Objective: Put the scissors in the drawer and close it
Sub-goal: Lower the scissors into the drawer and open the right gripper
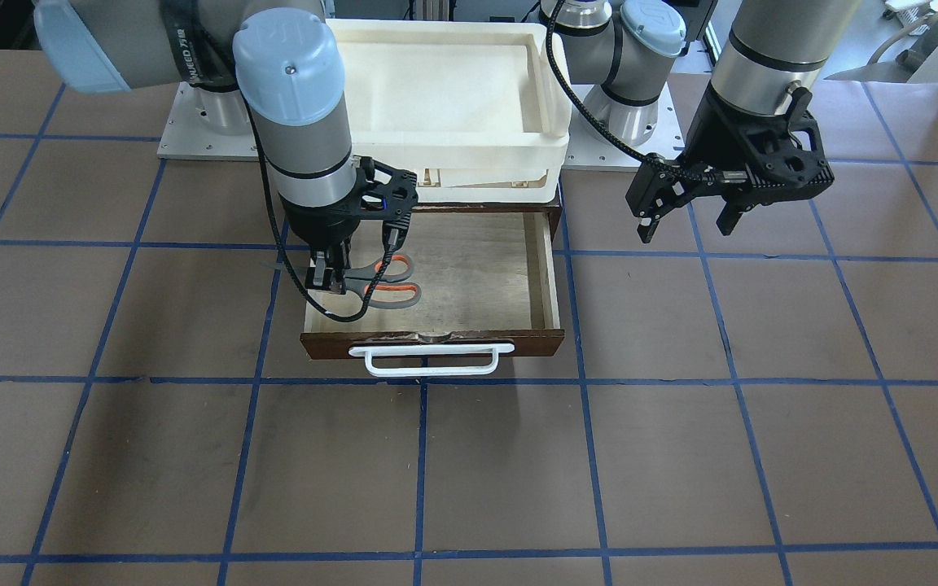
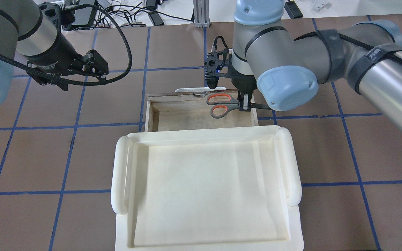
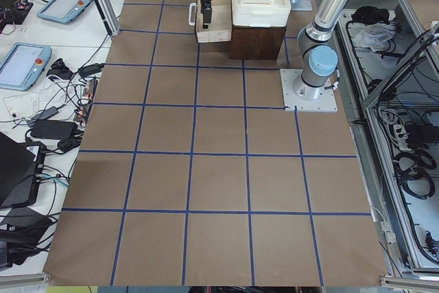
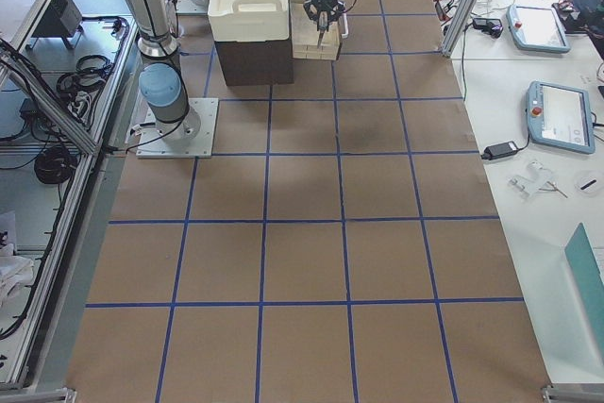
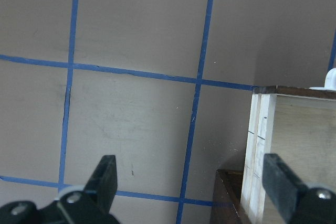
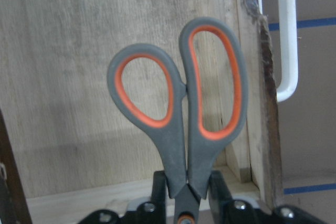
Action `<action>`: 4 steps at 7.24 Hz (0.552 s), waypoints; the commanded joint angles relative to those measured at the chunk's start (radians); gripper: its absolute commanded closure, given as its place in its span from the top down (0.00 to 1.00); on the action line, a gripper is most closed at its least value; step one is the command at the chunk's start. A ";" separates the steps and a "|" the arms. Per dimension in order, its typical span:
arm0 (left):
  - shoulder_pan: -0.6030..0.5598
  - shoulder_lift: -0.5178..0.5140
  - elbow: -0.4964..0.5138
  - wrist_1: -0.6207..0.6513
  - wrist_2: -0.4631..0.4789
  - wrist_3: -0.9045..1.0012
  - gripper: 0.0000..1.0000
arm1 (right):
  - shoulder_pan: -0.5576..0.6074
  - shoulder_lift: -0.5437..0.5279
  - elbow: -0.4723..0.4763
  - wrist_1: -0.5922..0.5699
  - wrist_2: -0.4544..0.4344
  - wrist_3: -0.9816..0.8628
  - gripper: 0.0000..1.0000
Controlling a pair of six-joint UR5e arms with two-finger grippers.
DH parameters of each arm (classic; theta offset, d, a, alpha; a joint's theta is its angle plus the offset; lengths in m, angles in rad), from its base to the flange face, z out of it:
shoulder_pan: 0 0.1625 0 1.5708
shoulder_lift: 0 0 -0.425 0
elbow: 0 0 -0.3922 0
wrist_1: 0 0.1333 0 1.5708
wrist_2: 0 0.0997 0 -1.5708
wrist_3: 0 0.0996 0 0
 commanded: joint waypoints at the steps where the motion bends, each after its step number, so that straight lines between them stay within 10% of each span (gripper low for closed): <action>1: 0.001 0.004 -0.010 -0.001 0.001 0.002 1.00 | 0.061 0.020 -0.002 -0.043 0.007 0.032 0.00; 4: -0.001 0.006 -0.020 -0.001 0.008 0.006 1.00 | 0.170 0.095 -0.006 -0.126 0.004 0.147 0.00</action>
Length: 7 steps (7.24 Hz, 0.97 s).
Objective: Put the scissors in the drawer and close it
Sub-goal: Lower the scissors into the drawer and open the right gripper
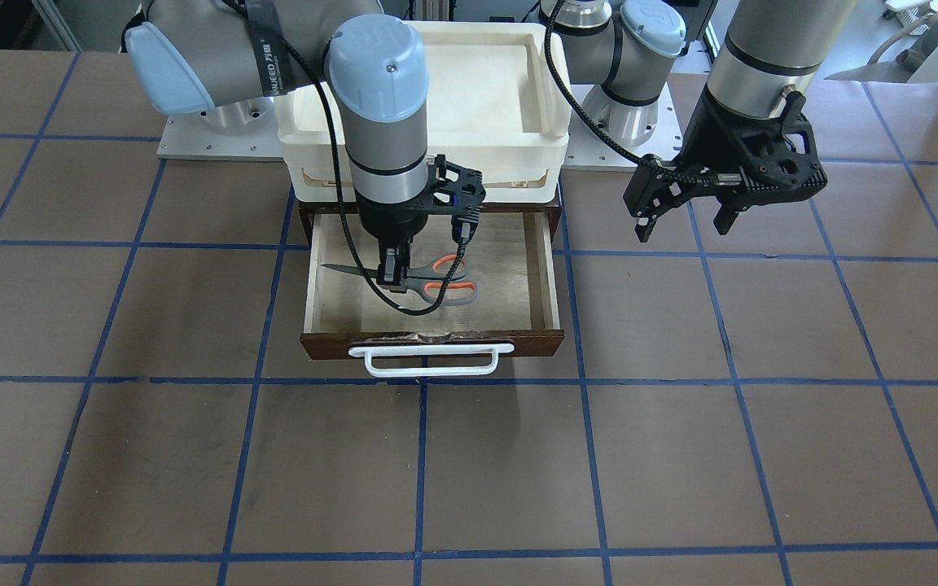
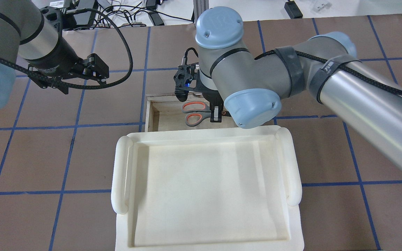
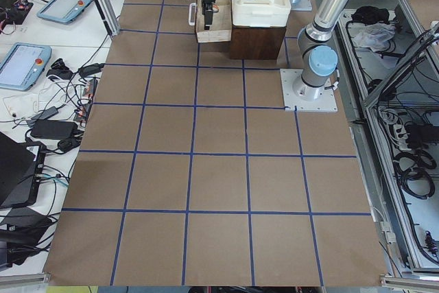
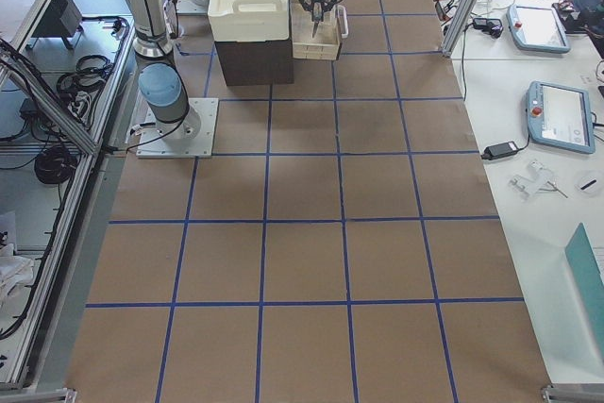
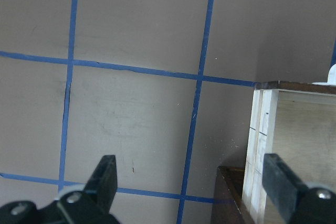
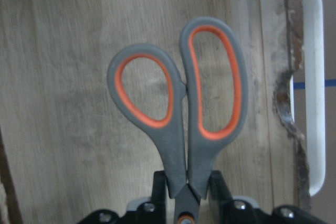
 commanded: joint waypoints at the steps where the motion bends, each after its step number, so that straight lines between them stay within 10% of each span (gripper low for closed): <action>1: -0.001 0.000 -0.002 0.001 0.003 0.001 1.00 | 0.046 0.039 -0.002 -0.029 -0.005 0.042 0.00; 5: -0.001 0.002 -0.002 0.002 0.003 0.003 1.00 | 0.048 0.037 0.001 -0.024 0.001 0.039 0.00; 6: -0.001 0.002 -0.002 0.003 0.000 0.003 1.00 | 0.048 0.039 0.001 -0.023 -0.013 0.059 0.14; 7: -0.005 -0.024 0.004 0.008 0.000 0.003 1.00 | 0.048 0.039 0.002 -0.029 -0.013 0.092 0.70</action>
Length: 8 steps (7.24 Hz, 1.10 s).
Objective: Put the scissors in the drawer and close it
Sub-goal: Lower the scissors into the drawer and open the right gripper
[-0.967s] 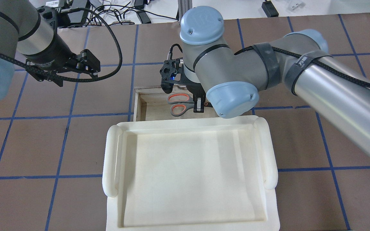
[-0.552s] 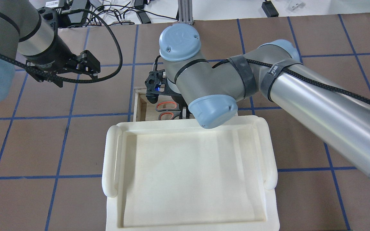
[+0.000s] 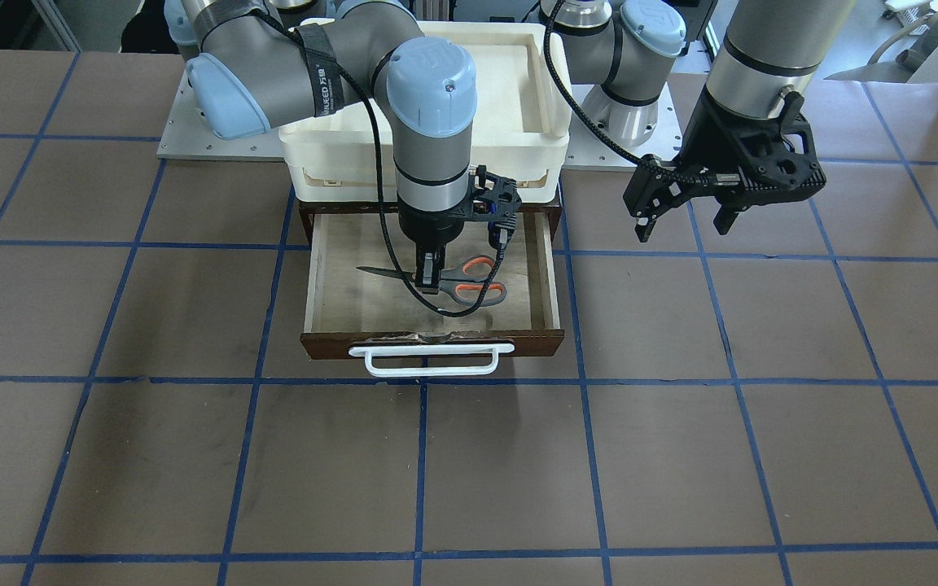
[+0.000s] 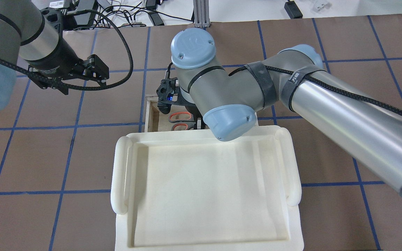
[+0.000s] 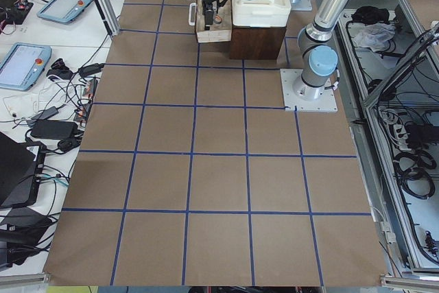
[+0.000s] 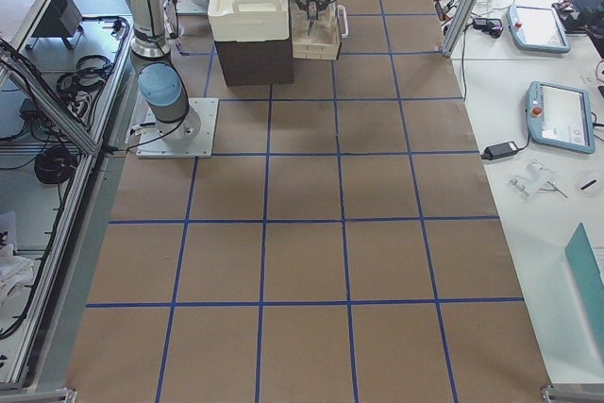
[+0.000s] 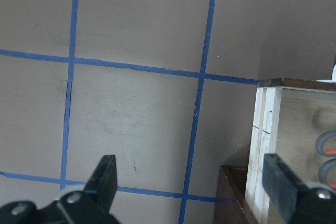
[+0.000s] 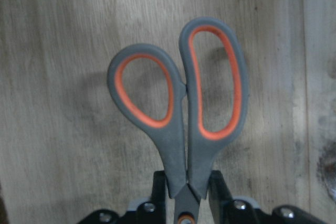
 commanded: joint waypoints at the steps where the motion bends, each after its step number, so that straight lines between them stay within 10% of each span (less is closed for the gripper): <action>1: -0.003 -0.022 0.014 0.004 0.002 -0.001 1.00 | 0.000 0.001 0.002 -0.005 -0.004 0.038 1.00; 8: -0.006 -0.105 0.138 -0.013 -0.006 0.000 1.00 | -0.040 -0.079 -0.018 -0.002 -0.032 0.156 1.00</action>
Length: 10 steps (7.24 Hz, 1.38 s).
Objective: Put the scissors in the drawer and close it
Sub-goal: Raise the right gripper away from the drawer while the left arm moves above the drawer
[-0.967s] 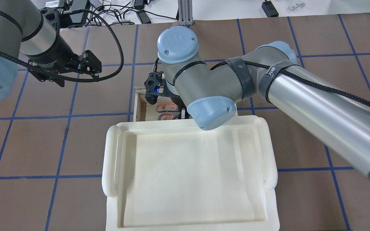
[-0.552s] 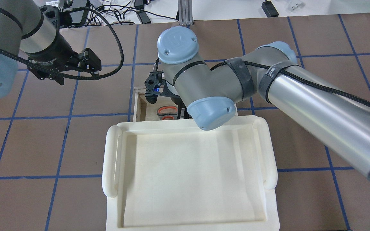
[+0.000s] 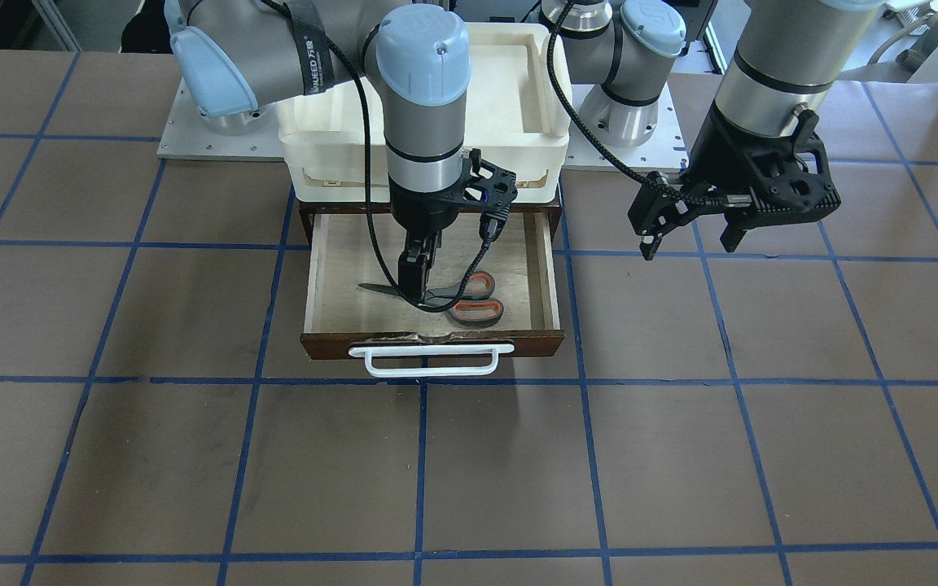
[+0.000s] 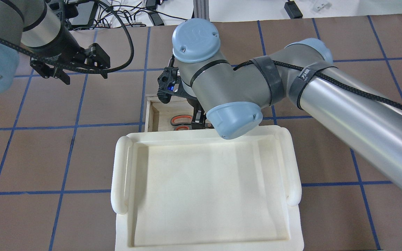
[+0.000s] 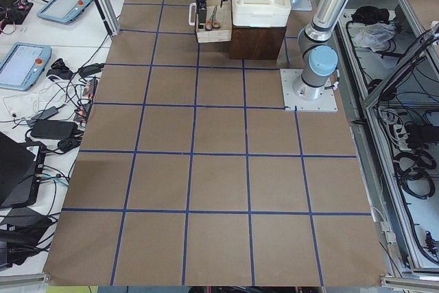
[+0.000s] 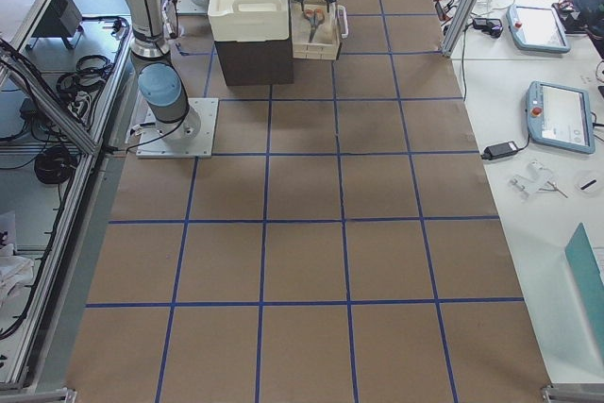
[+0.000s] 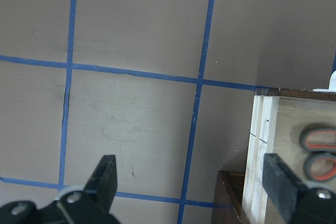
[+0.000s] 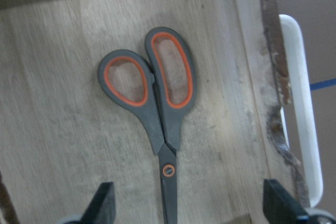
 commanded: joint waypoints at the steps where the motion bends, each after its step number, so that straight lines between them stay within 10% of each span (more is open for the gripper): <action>1: -0.004 -0.057 0.071 -0.003 -0.002 0.005 1.00 | -0.065 -0.064 -0.001 0.005 -0.006 0.041 1.00; 7: -0.155 -0.308 0.262 0.078 -0.005 -0.001 1.00 | -0.360 -0.254 0.007 0.101 0.016 0.199 1.00; 10: -0.192 -0.476 0.364 0.175 -0.005 -0.063 1.00 | -0.363 -0.313 0.007 0.182 0.013 0.622 1.00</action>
